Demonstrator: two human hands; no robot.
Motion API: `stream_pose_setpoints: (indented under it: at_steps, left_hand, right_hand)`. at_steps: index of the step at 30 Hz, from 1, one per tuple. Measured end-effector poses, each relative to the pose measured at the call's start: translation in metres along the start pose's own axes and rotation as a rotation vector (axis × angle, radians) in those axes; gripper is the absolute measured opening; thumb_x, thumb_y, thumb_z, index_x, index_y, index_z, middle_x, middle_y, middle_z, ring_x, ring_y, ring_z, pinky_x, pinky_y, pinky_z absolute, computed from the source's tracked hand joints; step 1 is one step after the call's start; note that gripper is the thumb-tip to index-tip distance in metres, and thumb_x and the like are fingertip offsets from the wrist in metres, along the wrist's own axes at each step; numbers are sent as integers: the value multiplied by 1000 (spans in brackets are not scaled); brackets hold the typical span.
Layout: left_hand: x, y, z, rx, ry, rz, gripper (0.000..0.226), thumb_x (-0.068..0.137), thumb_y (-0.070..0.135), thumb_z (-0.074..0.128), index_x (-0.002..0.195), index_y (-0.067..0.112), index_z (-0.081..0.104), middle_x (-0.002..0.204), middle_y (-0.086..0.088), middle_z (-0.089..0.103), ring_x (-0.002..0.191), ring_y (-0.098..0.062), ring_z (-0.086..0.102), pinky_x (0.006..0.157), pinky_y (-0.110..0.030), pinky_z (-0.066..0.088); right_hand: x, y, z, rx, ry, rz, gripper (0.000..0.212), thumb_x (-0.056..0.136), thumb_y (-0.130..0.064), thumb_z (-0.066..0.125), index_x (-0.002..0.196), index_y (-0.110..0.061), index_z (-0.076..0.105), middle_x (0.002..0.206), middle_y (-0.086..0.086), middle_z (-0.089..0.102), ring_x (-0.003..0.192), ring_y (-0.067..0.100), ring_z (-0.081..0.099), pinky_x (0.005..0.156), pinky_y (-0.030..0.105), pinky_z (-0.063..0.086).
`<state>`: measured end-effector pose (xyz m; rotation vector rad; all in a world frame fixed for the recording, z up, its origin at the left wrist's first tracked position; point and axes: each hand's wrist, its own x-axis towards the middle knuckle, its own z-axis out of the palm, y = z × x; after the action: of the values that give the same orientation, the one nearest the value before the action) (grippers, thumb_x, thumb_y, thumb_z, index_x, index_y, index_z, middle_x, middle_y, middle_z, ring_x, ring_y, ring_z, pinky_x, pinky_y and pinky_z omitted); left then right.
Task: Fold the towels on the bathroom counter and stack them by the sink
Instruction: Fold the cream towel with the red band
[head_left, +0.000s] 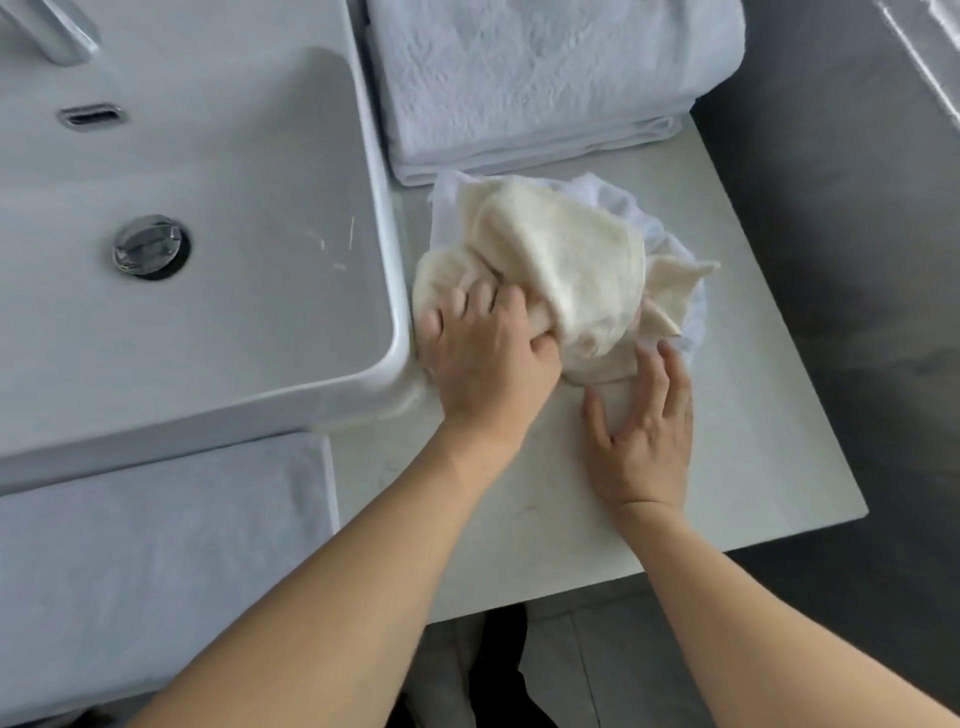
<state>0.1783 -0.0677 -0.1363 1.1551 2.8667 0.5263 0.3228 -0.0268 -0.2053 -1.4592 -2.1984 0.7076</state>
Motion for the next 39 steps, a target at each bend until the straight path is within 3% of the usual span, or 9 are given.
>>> stream_pose_setpoints:
  at_steps: [3, 7, 11, 14, 20, 24, 28, 32, 39]
  left_hand:
    - [-38, -16, -6, -93, 53, 194, 21, 59, 28, 51, 73, 17, 62, 84, -1, 61, 88, -30, 50, 81, -42, 31]
    - [-58, -38, 0, -148, -219, 222, 41, 68, 30, 47, 96, 12, 70, 106, -2, 67, 112, -31, 56, 101, -52, 35]
    - [-47, -34, 7, 0, -245, 230, 41, 63, 36, 55, 96, 12, 62, 91, 0, 64, 94, -28, 58, 84, -42, 37]
    - [-43, -38, 6, -93, -197, 254, 50, 64, 24, 60, 111, 8, 61, 86, -4, 66, 82, -31, 62, 75, -39, 38]
    - [-69, -55, -30, -703, -218, 23, 41, 74, 6, 42, 106, 15, 66, 76, 13, 58, 72, -16, 57, 65, -25, 46]
    - [-79, -82, -66, -1077, -302, -248, 32, 73, 5, 46, 80, 26, 69, 70, 10, 63, 70, -9, 57, 63, -24, 47]
    - [-86, -133, -109, -1349, -417, -428, 30, 79, -4, 46, 84, 12, 71, 66, -2, 66, 61, -15, 62, 53, -24, 49]
    - [-91, -215, -152, -1445, -413, -462, 28, 90, -7, 43, 99, 1, 68, 70, -9, 66, 62, -20, 65, 52, -24, 49]
    - [-105, -400, -226, -1576, -304, -517, 33, 90, 6, 47, 95, 18, 77, 76, -9, 69, 65, -20, 67, 53, -26, 51]
  right_hand:
    - [3, 6, 1, -136, -64, -65, 78, 87, -41, 66, 149, -13, 29, 155, 4, 25, 146, 20, 16, 118, 40, 23]
    - [2, 10, 1, -162, -55, -106, 75, 89, -30, 64, 150, -16, 24, 158, 7, 22, 147, 18, 11, 118, 43, 23]
    - [-3, 7, 0, -105, -27, -153, 80, 77, -27, 77, 140, -32, 28, 155, 0, 16, 141, 24, 24, 115, 50, 26]
    - [-2, 9, 2, -97, -33, -181, 61, 73, -27, 80, 121, -34, 44, 152, -2, 22, 135, 30, 35, 114, 48, 26]
    - [-17, -8, -7, 93, -38, -383, 30, 80, -22, 65, 100, 0, 66, 122, 12, 61, 109, 33, 57, 95, 50, 43]
    - [-47, -60, -16, 523, -28, -165, 12, 78, -25, 48, 88, -29, 52, 67, -14, 51, 60, 5, 46, 56, 28, 41]
    - [-77, -121, -4, 689, -19, -144, 23, 75, -23, 47, 86, -44, 45, 64, -13, 45, 57, 11, 41, 54, 30, 37]
    - [-114, -193, 32, 768, -113, -178, 19, 80, -22, 46, 88, -38, 43, 68, -10, 43, 59, 11, 39, 53, 29, 36]
    - [-200, -345, 128, 806, -277, -287, 18, 86, -23, 47, 96, -38, 42, 73, -20, 48, 60, 3, 43, 55, 17, 37]
